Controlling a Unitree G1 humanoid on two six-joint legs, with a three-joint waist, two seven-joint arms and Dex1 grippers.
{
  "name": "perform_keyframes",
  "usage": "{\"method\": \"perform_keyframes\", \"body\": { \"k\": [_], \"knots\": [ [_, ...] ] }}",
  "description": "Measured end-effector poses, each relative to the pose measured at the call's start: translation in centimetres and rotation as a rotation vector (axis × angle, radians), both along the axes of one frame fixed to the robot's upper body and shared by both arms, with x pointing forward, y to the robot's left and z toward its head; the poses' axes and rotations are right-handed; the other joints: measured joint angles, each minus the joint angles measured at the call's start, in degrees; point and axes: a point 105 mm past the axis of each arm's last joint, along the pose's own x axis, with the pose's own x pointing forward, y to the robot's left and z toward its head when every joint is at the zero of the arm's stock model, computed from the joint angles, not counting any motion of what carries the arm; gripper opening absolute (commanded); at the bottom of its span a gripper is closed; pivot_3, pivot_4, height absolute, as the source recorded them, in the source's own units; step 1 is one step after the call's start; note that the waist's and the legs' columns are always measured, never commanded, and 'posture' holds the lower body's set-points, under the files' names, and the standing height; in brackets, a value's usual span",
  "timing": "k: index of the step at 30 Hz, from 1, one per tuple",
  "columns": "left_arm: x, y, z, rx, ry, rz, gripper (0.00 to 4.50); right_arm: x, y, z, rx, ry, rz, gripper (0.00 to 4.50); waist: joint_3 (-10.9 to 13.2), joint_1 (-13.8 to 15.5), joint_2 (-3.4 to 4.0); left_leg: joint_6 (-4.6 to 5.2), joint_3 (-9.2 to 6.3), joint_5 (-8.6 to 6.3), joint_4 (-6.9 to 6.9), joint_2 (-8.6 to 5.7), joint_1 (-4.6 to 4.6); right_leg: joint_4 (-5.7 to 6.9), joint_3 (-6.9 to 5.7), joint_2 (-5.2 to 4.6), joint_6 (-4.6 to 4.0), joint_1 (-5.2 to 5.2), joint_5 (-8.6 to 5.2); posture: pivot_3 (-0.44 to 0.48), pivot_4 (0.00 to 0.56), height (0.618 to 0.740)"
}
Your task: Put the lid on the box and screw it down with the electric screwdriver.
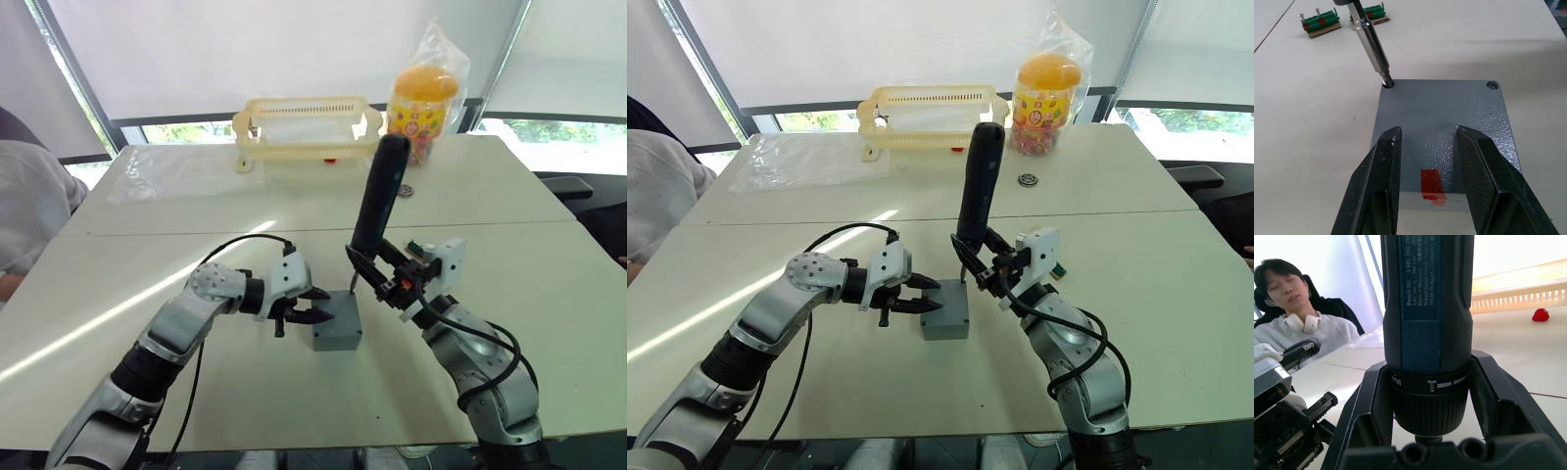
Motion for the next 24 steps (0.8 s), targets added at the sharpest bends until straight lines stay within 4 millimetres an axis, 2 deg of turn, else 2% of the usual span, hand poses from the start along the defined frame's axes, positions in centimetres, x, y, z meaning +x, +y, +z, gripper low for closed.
{"method": "perform_keyframes", "body": {
  "k": [5,24],
  "knots": [
    [0.00,0.00,-0.01,0.000,0.000,0.000,1.75,-0.19,0.05,0.66,0.010,-0.016,-0.006,1.75,0.00,0.01,0.00,0.00,-0.01,0.00,0.00,0.00,0.00,0.00,0.00,0.00,0.00,0.00,0.00,0.000,0.150,0.740],
    [0.00,-0.01,-0.01,0.000,0.000,0.000,1.75,-0.31,-0.14,0.18,-0.010,-0.006,-0.006,1.75,0.00,0.01,0.00,0.00,-0.01,0.00,0.00,0.00,0.00,0.00,0.00,0.00,0.00,0.01,0.00,0.000,0.150,0.740]
  ]
}}
